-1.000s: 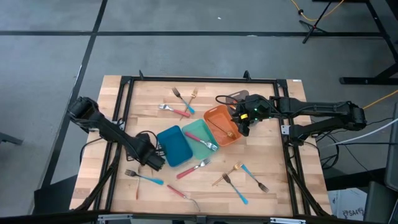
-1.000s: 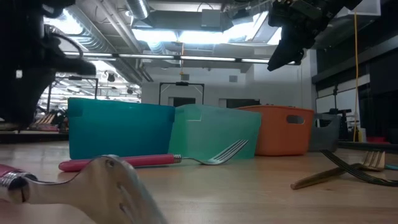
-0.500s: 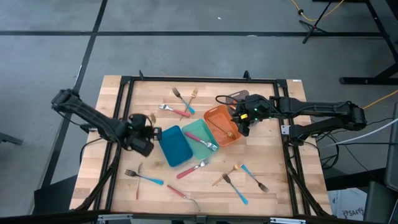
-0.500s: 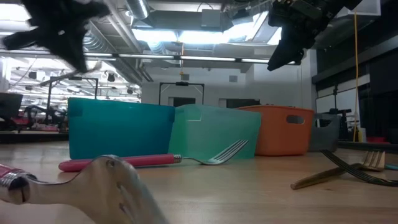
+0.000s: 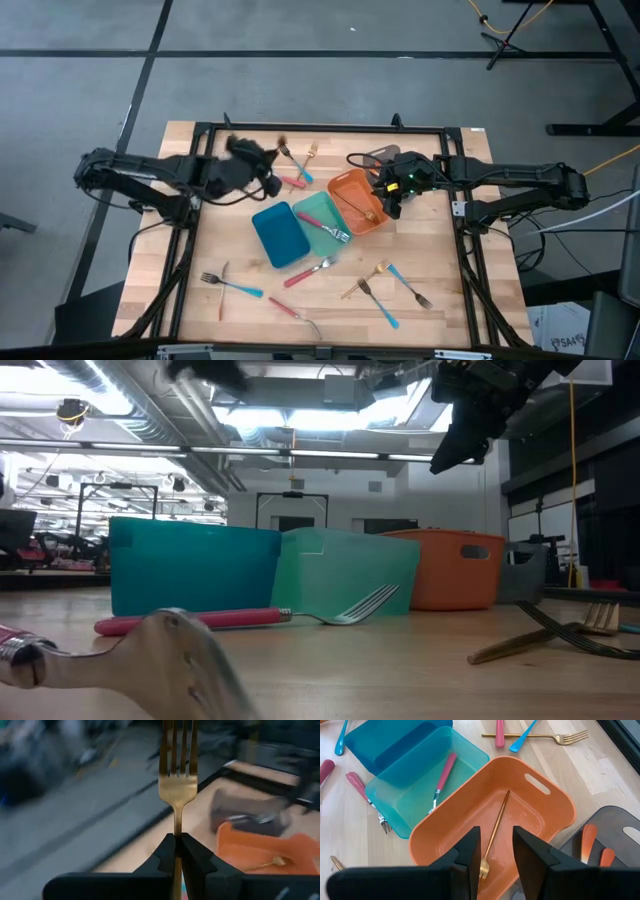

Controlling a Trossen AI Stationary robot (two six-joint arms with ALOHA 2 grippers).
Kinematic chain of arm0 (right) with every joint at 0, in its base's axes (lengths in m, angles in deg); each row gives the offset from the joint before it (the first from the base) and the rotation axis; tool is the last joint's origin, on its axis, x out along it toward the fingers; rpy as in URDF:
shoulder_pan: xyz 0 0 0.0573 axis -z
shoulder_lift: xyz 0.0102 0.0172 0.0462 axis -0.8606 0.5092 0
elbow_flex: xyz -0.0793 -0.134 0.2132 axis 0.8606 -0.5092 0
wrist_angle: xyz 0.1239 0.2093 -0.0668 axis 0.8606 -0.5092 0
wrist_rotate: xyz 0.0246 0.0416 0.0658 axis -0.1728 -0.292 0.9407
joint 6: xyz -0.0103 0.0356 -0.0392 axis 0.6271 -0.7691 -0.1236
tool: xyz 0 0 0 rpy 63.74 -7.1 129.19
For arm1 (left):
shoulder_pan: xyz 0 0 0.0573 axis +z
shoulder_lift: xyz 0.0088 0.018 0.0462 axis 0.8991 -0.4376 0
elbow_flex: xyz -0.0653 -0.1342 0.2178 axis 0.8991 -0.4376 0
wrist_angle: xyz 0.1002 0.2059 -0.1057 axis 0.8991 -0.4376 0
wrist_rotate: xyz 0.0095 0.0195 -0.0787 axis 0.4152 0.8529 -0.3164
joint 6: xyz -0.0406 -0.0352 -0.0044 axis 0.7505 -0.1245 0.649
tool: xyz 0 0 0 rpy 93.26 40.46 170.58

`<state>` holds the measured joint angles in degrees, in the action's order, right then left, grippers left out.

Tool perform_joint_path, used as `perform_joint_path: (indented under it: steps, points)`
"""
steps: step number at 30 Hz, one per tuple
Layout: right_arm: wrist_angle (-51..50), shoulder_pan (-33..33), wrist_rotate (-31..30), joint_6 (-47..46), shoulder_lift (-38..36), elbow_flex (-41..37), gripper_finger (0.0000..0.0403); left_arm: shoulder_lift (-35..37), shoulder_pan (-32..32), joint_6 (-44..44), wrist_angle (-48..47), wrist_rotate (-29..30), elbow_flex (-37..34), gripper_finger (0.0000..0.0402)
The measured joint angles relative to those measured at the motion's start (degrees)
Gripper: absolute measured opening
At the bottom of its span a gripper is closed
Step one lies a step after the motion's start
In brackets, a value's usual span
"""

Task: Sort silverware by color (type)
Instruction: Put the gold fork into the orange bin

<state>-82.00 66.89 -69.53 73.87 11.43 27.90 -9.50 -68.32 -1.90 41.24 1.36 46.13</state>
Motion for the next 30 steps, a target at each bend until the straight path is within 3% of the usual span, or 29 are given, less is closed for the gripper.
perform_joint_path:
  steps: [5, 11, 23, 30]
  points:
    - [-0.1, 0.0, 0.0, 0.0, -1.2, 0.0, 0.0104, -3.0, 4.6, -27.9, 18.8, -12.8, 0.0, 0.0009]
    - [-0.2, 0.0, 0.0, -0.3, -6.4, 0.0, 0.0104, -9.2, 8.0, -45.0, 30.5, -22.3, 0.0, 0.0009]
    - [0.0, 0.0, -0.2, -0.4, -16.8, 0.0, 0.0104, -24.3, 10.4, -58.5, 47.1, -39.0, 0.0, 0.0009]
    - [0.0, 0.0, -0.2, -0.4, -17.5, 0.0, 0.0104, -31.5, 10.4, -59.7, 51.7, -43.6, 0.0, 0.0009]
